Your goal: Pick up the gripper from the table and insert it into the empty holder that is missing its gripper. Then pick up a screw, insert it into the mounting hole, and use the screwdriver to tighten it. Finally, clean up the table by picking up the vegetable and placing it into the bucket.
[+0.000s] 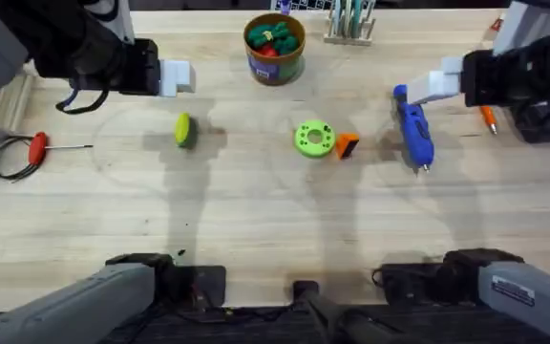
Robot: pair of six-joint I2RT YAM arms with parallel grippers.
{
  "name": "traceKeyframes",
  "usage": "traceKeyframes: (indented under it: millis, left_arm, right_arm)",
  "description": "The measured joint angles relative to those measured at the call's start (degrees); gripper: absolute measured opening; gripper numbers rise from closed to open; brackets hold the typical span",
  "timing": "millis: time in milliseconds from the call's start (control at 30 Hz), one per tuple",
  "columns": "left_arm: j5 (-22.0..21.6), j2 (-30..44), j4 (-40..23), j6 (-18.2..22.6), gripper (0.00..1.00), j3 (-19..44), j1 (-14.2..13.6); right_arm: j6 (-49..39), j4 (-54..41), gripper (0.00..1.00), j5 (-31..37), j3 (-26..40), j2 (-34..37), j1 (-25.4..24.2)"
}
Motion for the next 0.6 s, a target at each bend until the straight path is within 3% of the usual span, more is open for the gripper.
traceKeyframes:
  millis: [233,400,600]
  left_arm:
    - [4.9,2.5,-1.4,0.2,0.985,0.1,0.6]
    - [8.3,9.3,-2.6,0.7,0.985,0.1,3.4]
    - [9.0,17.7,-0.5,1.1,0.997,0.1,3.7]
  right_arm:
    - [0.0,0.0,0.986,0.0,0.1,0.0,0.0]
    - [0.0,0.0,0.986,0.0,0.1,0.0,0.0]
    - [0.0,0.0,0.987,0.0,0.1,0.0,0.0]
